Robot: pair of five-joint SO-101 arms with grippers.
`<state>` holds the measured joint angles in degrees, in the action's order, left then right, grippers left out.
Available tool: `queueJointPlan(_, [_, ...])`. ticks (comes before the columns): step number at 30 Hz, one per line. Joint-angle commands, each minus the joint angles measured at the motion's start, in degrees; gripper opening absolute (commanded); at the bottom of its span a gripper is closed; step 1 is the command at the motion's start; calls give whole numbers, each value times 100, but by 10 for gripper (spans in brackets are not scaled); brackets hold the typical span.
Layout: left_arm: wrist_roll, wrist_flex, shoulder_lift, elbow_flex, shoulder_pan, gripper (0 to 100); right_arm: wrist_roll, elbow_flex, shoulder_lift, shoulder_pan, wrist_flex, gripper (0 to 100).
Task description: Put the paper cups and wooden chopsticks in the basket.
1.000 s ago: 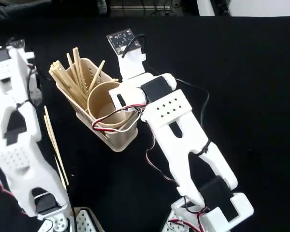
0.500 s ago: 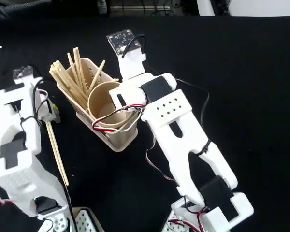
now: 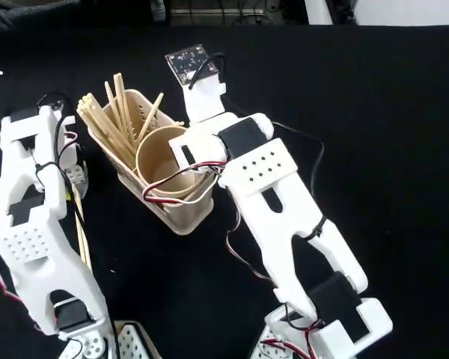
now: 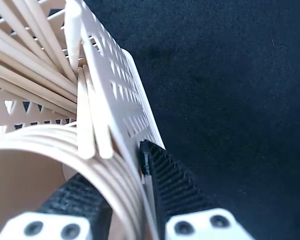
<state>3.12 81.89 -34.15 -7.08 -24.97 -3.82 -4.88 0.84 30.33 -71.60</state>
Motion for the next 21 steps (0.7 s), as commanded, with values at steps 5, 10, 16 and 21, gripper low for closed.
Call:
queueJointPlan(5, [-114,44,1099,145,-22,30,53,-620,1165,53,-26,11])
queueJointPlan(10, [-316,-229,2989,813,-57,30,53,-620,1165,53,-26,11])
queueJointPlan(16, [-352,-1319,5310,1938,-31,30,53,-629,1165,53,-35,11])
queueJointPlan(21, [-352,-1864,6910,2308,92,30,53,-629,1165,53,-35,11])
